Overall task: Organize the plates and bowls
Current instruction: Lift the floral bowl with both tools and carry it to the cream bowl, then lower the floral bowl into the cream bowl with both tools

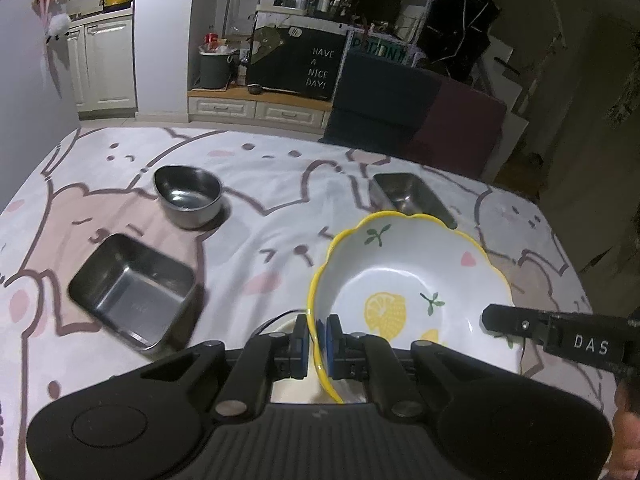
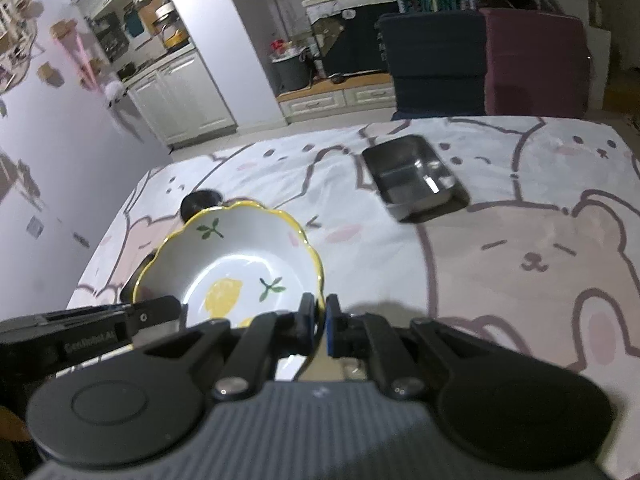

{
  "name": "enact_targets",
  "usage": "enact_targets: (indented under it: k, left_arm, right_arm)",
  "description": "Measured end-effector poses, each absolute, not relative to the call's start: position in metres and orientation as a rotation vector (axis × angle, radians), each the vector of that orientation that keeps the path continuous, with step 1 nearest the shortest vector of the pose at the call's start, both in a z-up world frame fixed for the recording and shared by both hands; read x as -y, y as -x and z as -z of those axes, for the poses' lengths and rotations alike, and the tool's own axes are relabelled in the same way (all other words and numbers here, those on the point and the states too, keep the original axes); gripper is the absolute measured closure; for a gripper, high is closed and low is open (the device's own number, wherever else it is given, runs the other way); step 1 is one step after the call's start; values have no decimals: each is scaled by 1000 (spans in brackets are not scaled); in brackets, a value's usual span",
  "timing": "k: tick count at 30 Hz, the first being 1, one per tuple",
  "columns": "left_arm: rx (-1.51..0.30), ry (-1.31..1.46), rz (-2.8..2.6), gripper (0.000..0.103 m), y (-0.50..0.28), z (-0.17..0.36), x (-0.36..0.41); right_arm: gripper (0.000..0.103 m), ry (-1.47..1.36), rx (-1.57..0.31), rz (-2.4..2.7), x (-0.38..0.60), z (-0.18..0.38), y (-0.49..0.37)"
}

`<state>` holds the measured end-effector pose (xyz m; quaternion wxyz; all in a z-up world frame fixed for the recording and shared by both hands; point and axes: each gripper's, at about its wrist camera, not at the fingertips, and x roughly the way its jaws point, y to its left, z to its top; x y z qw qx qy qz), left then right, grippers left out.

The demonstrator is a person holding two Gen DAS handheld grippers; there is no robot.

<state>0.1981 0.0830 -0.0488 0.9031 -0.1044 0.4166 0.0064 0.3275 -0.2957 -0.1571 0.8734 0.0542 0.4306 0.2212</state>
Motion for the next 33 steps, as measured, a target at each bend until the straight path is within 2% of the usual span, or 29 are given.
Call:
enact_targets:
  k: [11,33]
  left_arm:
    - [-916,228,-20,93,-183,72,-111]
    - [-1060,63,83,81,-208,127,-76]
  right_arm:
    - [96,-8,-942,-511,261,171,-318]
    - [96,106,-1024,-432,258,193,-319]
